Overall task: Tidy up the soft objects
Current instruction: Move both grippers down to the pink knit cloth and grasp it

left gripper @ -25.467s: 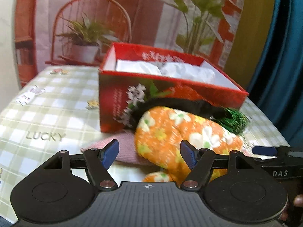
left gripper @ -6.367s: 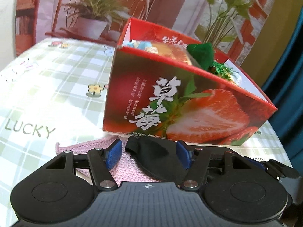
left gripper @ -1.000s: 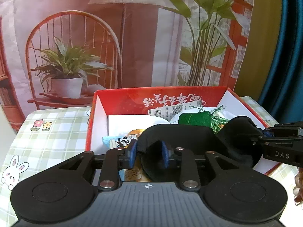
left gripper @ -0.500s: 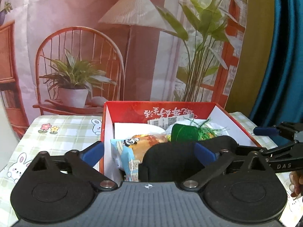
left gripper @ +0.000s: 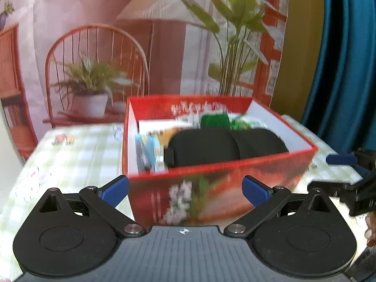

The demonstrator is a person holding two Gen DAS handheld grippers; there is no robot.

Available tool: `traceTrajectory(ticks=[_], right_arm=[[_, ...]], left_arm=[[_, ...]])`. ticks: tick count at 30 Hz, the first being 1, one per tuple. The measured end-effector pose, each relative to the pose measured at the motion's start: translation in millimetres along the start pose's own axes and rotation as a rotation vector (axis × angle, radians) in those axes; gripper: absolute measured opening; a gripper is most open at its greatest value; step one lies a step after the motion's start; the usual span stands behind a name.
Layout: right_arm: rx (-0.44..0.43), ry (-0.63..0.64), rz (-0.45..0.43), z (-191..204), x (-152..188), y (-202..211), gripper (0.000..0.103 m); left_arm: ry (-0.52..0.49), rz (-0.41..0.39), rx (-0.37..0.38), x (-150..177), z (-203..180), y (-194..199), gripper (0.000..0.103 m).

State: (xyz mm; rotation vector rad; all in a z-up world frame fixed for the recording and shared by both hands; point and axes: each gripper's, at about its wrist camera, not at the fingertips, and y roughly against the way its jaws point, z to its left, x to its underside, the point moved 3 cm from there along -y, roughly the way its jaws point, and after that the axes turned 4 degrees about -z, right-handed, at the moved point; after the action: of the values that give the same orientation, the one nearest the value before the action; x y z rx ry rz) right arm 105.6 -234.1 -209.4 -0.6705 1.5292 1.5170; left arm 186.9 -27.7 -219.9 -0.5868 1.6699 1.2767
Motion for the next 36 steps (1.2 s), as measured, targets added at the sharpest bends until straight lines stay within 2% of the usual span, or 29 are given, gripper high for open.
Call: traceTrajectory(ticks=[6, 9, 13, 17, 20, 21, 23, 26, 30, 32, 36], right_arm=[[-0.012, -0.073, 0.133, -2.1, 58.2, 3.7, 0.102], [-0.026, -0.093, 0.195, -0.9, 80.3, 7.5, 0.096], [-0.059, -0.082, 0.274, 7.0, 94.1, 6.5, 0.096], [-0.046, 0.010, 0.310, 21.9, 101.7, 2.9, 0.095], [-0.048, 0.033, 0.335, 27.9, 106.3, 0.2, 0.085], [-0.047, 0.035, 0.344, 28.9, 108.2, -0.4, 0.084], [-0.048, 0.031, 0.342, 28.2, 108.7, 1.2, 0.084], [-0.043, 0.037, 0.341, 26.4, 107.3, -0.5, 0.078], [-0.037, 0.006, 0.320, 19.2, 104.9, -0.4, 0.065], [-0.030, -0.007, 0.310, 15.0, 103.8, -1.4, 0.060], [0.001, -0.017, 0.286, 8.2, 102.9, -2.5, 0.054]], left_arm=[[-0.014, 0.061, -0.016, 34.8, 2.4, -3.4, 0.103], [-0.003, 0.089, -0.014, 48.7, 4.2, -7.5, 0.103], [0.033, 0.117, -0.004, 60.7, 7.1, -17.6, 0.103], [0.059, 0.135, -0.005, 66.6, 9.5, -26.4, 0.103], [0.048, 0.154, 0.017, 71.8, 6.8, -31.2, 0.101], [0.044, 0.161, 0.018, 74.2, 5.8, -32.6, 0.099], [0.043, 0.176, 0.031, 79.8, 4.2, -34.4, 0.094], [0.059, 0.190, 0.066, 86.5, 2.7, -34.3, 0.081], [0.050, 0.191, 0.108, 86.5, -1.6, -29.0, 0.058], [0.052, 0.195, 0.119, 88.2, -4.6, -27.1, 0.053], [0.057, 0.198, 0.124, 94.5, -10.5, -21.7, 0.051]])
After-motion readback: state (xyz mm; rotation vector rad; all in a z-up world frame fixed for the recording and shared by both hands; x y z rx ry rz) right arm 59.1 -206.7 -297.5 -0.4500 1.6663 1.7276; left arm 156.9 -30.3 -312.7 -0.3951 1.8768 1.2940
